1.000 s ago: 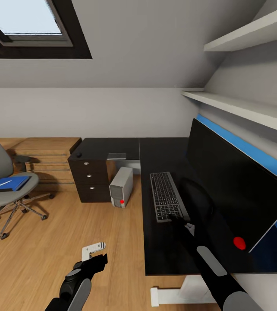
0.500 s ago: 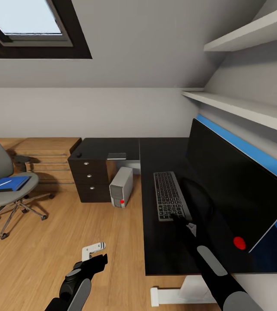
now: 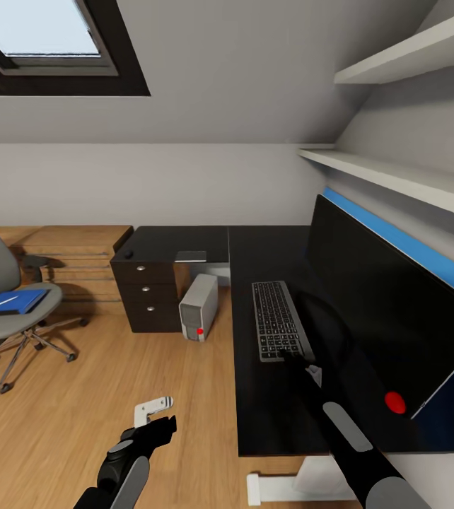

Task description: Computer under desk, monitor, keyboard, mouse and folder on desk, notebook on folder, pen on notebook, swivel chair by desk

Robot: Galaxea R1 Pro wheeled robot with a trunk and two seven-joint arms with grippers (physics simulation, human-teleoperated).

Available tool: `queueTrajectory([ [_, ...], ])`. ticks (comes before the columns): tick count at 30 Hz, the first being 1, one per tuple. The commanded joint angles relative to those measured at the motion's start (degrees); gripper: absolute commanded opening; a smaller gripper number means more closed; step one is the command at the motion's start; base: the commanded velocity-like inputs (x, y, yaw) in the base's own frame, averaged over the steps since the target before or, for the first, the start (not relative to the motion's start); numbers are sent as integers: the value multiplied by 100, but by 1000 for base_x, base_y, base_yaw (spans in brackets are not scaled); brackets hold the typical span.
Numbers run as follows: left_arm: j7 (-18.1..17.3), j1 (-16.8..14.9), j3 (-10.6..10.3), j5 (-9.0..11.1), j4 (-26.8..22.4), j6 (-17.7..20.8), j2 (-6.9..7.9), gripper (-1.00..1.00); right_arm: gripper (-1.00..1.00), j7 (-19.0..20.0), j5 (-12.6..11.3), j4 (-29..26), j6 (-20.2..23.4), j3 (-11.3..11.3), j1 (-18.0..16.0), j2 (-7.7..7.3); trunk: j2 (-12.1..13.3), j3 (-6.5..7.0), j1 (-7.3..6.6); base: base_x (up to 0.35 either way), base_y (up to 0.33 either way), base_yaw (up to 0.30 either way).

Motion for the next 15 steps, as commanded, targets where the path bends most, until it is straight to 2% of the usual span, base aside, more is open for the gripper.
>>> queueTrajectory([
  [1,56,-5,-8,60,-7,7,1,100,-100,15,-57,2,5,20,-5,-6,-5,-7,2,96,0,0],
  [12,54,-5,-10,63,-7,16,4,100,-100,12,-61,2,14,21,-5,-6,-5,-7,2,18,0,0],
  [13,54,-5,-10,63,-7,14,5,100,100,12,-61,2,14,21,-5,-6,-5,-7,2,1,0,0],
  [15,54,-5,-10,63,-7,15,4,100,100,12,-61,2,14,21,-5,-6,-5,-7,2,0,0,0],
])
